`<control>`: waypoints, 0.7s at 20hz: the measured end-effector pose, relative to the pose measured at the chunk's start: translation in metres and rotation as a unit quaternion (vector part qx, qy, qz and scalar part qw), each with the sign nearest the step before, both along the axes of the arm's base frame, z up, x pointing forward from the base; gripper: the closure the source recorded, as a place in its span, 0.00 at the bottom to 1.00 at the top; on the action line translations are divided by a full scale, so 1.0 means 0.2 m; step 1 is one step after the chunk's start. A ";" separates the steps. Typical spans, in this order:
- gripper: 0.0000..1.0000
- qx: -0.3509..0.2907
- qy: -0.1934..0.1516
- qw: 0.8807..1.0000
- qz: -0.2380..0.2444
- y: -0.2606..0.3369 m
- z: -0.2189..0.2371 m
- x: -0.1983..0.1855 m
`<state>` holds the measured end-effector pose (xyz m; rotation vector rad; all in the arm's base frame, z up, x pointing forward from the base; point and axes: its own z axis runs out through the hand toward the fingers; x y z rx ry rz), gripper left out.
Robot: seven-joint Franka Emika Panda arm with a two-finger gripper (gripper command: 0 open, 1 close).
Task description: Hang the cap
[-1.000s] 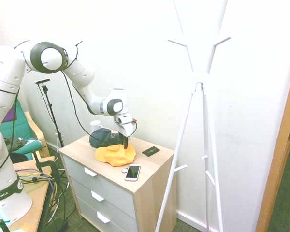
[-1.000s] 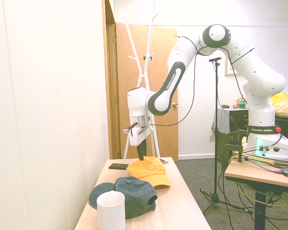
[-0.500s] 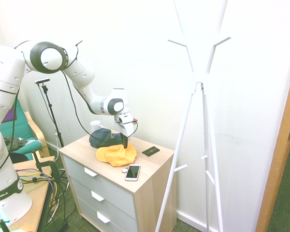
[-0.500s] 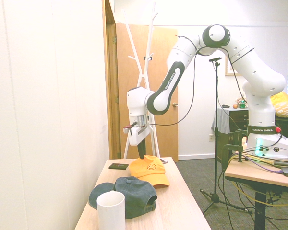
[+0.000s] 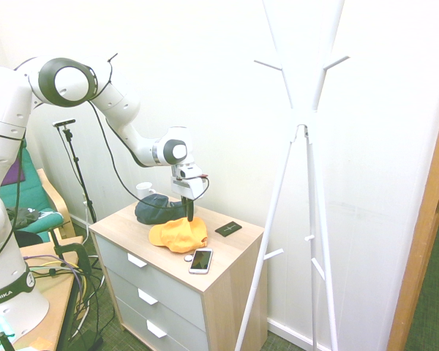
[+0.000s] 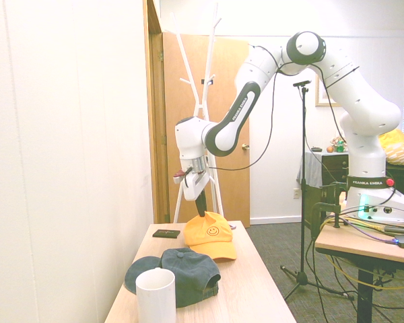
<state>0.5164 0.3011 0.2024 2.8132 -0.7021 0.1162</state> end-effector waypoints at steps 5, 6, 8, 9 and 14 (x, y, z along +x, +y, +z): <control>1.00 -0.082 -0.013 0.996 0.032 -0.06 0.17 -0.01; 1.00 -0.098 -0.018 0.994 0.034 -0.09 0.22 0.00; 1.00 -0.124 -0.033 0.991 0.039 -0.13 0.33 0.01; 1.00 -0.138 -0.043 0.989 0.042 -0.16 0.40 0.02; 1.00 -0.229 -0.097 0.968 0.043 -0.33 0.87 0.03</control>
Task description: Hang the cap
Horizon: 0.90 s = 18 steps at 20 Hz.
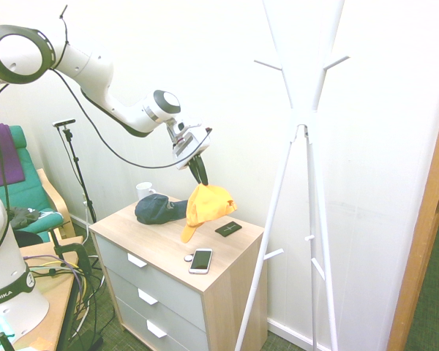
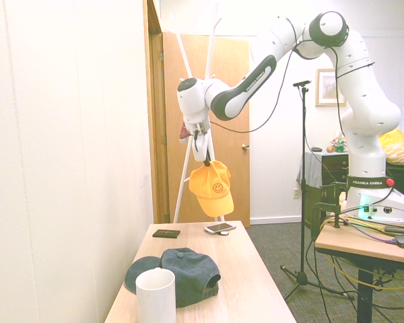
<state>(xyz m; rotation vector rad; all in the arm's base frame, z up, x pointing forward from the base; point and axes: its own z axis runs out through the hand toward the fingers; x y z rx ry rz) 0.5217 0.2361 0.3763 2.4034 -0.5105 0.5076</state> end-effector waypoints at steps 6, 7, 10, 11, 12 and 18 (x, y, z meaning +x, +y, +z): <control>1.00 -0.096 -0.043 0.994 0.014 -0.18 0.36 -0.07; 1.00 -0.113 -0.050 0.992 0.016 -0.19 0.39 -0.09; 1.00 -0.164 -0.073 0.984 0.022 -0.20 0.54 -0.15; 1.00 -0.179 -0.080 0.980 0.025 -0.20 0.59 -0.17; 1.00 -0.194 -0.086 0.977 0.029 -0.21 0.64 -0.18; 1.00 -0.258 -0.106 0.959 0.050 -0.24 0.85 -0.22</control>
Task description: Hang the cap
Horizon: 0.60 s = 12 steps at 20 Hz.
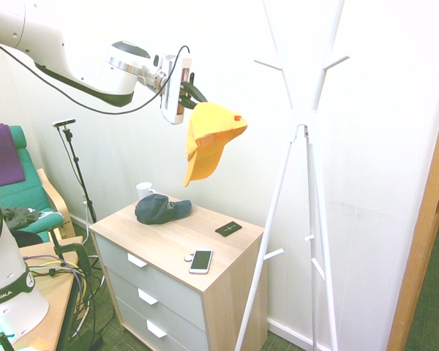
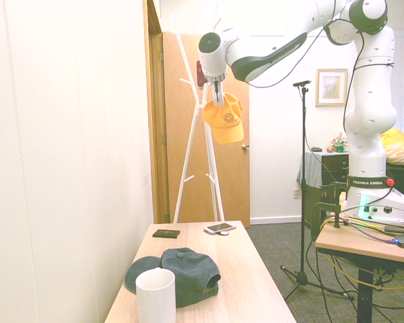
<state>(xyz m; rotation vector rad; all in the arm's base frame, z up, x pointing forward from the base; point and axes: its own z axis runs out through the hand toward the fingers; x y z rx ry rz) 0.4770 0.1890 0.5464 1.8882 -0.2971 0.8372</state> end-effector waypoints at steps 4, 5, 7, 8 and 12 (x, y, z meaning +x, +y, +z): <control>1.00 -0.032 -0.010 0.999 0.009 0.02 0.15 -0.02; 1.00 -0.037 -0.013 0.999 0.012 0.02 0.20 -0.02; 1.00 -0.045 -0.022 0.999 0.017 0.03 0.31 -0.03; 1.00 -0.047 -0.027 0.998 0.019 0.04 0.37 -0.03; 1.00 -0.057 -0.043 0.997 0.025 0.05 0.57 -0.02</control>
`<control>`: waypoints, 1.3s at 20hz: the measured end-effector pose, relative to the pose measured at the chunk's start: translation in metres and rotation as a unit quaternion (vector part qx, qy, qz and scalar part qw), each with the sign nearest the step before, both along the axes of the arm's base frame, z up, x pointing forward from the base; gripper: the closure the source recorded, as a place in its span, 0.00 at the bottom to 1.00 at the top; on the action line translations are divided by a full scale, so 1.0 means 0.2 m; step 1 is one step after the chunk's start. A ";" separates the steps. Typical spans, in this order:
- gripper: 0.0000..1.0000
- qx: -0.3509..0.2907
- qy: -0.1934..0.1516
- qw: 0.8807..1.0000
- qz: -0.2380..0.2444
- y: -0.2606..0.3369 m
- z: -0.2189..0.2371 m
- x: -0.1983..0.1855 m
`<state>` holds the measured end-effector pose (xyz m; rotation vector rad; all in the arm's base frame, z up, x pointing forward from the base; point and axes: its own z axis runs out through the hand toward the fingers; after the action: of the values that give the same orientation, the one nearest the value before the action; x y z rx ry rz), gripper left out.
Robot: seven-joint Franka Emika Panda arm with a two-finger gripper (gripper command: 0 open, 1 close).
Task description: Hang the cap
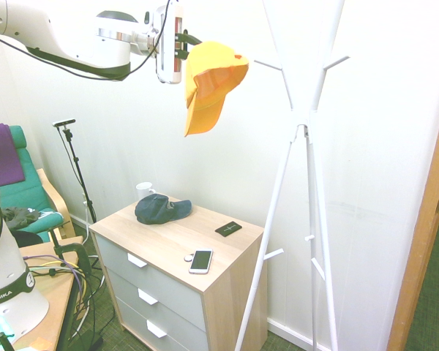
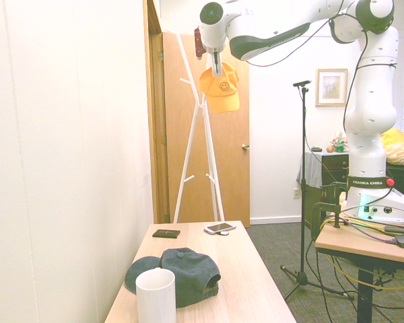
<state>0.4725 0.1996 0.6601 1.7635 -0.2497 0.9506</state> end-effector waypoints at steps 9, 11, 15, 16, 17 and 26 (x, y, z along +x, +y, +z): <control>1.00 0.009 -0.020 1.000 -0.006 -0.11 0.22 0.11; 1.00 0.010 -0.015 1.000 -0.008 -0.16 0.19 0.17; 1.00 0.010 0.000 1.000 -0.012 -0.20 0.09 0.27; 1.00 0.010 0.002 1.000 -0.011 -0.20 0.07 0.28; 1.00 0.012 0.003 1.000 -0.011 -0.20 0.05 0.29; 0.00 0.053 0.015 0.998 -0.022 -0.21 -0.17 0.30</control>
<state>0.5333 0.1586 0.6262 1.8591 -0.3243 0.8930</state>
